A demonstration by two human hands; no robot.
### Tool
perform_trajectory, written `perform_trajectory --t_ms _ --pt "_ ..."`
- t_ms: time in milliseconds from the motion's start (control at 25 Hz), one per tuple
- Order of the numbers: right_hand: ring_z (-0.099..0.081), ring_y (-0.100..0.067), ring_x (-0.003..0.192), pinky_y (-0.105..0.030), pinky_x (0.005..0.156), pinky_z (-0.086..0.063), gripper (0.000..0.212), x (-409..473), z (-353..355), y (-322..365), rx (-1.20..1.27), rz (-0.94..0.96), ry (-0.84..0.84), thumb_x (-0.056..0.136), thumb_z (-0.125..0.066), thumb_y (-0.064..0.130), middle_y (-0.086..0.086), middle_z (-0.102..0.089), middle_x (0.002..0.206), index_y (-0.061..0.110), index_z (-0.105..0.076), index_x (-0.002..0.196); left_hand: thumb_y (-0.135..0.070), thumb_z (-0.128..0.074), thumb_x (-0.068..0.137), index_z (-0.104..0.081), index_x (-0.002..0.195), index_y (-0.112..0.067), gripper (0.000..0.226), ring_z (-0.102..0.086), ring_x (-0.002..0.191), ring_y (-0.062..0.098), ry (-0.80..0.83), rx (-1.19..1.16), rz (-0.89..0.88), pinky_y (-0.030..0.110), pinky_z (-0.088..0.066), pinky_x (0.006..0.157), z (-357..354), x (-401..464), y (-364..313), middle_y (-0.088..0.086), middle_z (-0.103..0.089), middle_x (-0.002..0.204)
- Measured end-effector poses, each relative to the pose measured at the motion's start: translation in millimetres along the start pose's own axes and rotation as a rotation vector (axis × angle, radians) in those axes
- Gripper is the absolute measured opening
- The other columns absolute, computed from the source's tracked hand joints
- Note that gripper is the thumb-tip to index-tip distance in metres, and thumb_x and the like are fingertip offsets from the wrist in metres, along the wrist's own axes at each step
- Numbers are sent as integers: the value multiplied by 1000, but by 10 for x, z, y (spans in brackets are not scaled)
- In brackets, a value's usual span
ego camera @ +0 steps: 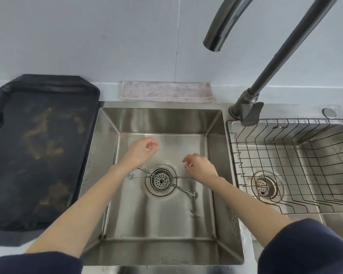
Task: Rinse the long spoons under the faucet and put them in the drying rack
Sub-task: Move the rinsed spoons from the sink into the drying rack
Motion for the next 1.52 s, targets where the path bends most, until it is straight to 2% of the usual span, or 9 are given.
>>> perform_trajectory --t_ms 160,280,440,640,1080,1280,1520 --pt "-59 -30 107 -37 91 -47 26 123 -383 -117 -78 -41 122 92 -46 17 -11 -60 119 13 -62 112 -13 -57 87 -66 105 -5 22 -62 101 26 167 119 71 28 -44 89 -412 53 529 16 -67 111" --pt "-57 -32 109 -37 91 -47 25 146 -646 -209 -136 -68 217 91 -48 20 -13 -60 120 13 -62 110 -14 -56 87 -63 110 -8 25 -60 103 26 271 215 50 36 -47 94 -663 112 741 15 -64 113" --pt "-57 -31 109 -38 86 -48 22 112 -881 -241 -170 -71 260 88 -53 23 -11 -59 119 12 -60 105 -20 -51 90 -58 118 -16 29 -50 115 25 302 384 -5 39 -45 94 -900 167 839 8 -56 123" --pt "-58 -33 108 -38 85 -48 22 165 -954 -217 -224 -62 207 90 -47 15 -10 -59 120 11 -60 107 -23 -50 91 -59 117 -18 28 -41 121 22 287 554 -95 34 -37 98 -1074 199 935 0 -54 127" --pt "-56 -32 109 -38 90 -47 25 -33 -585 -42 -248 -17 115 91 -43 13 -12 -58 119 10 -59 111 -29 -52 89 -67 103 -21 22 -50 105 20 166 474 -165 32 -36 89 -737 46 674 -3 -66 110" --pt "-56 -32 107 -39 89 -46 24 -278 -100 184 -270 57 -32 92 -43 12 -12 -59 116 8 -60 109 -29 -54 88 -68 101 -21 21 -61 98 19 104 440 -221 32 -42 93 -339 -201 300 0 -67 106" --pt "-52 -26 111 -33 96 -37 23 -667 366 366 -293 121 -252 95 -42 16 -8 -59 115 11 -59 110 -27 -51 90 -66 104 -17 22 -60 99 19 0 432 -312 29 -44 87 47 -564 -131 1 -65 108"
Point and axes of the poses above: each hand's wrist, its own x-axis towards the middle knuckle, its own z-axis out of the back of the hand, y = z × x, the point moved 5 cm from there along x, towards the middle knuckle
